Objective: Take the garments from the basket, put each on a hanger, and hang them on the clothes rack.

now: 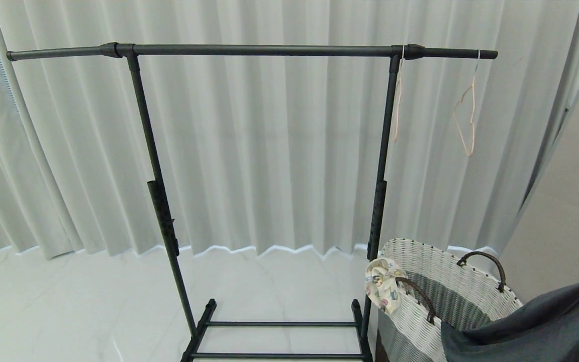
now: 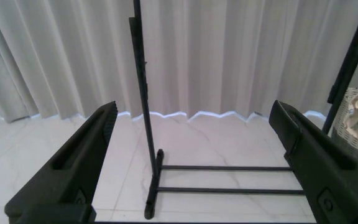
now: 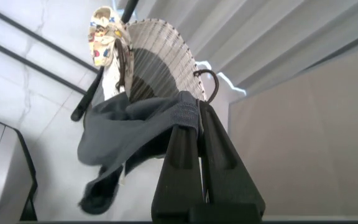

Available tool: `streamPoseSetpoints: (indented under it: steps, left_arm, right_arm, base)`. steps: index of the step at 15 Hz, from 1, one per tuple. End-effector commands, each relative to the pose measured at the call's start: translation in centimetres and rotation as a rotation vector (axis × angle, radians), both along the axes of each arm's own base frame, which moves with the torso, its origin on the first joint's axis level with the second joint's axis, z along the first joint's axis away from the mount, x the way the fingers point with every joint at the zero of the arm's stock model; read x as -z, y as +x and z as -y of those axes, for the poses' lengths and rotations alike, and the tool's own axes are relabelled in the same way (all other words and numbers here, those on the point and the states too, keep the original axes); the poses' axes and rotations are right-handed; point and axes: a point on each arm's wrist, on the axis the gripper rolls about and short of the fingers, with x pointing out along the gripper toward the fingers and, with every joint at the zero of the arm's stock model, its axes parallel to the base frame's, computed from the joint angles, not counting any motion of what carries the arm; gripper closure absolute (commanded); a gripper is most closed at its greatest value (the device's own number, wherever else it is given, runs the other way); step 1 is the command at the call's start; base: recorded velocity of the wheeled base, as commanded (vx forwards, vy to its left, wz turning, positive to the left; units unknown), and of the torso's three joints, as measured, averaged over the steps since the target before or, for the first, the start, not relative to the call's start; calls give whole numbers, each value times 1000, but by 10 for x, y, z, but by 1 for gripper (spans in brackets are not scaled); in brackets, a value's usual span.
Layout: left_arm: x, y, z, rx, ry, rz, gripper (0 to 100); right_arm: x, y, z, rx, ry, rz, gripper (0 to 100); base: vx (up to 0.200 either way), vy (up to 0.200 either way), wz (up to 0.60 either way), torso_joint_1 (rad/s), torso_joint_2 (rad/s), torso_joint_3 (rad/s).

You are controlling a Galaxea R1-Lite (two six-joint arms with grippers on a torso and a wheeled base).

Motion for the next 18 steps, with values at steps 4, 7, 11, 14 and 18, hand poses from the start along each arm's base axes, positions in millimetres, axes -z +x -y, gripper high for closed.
streamPoseSetpoints:
  steps: [4, 7, 11, 14, 18]
  left_arm:
    - [0, 0, 0, 0, -8, 0, 0]
    - [0, 0, 0, 0, -6, 0, 0]
    - [0, 0, 0, 0, -18, 0, 0]
    - [0, 0, 0, 0, -23, 0, 0]
    - [0, 0, 0, 1, 20, 0, 0]
  right_arm:
    - [2, 1, -1, -16, -7, -14, 100]
    - [3, -1, -4, -63, -24, -28, 100]
    - [4, 2, -9, -108, -30, -42, 100]
    - [1, 6, -21, -202, -10, -58, 100]
    - [-16, 18, -60, -340, 177, -114, 100]
  base:
    - [0, 100, 0, 1, 1, 0]
    - [0, 200, 0, 4, 6, 2]
    - [0, 200, 0, 0, 1, 1]
    - [0, 0, 0, 0, 0, 0]
    - [0, 0, 0, 0, 0, 0]
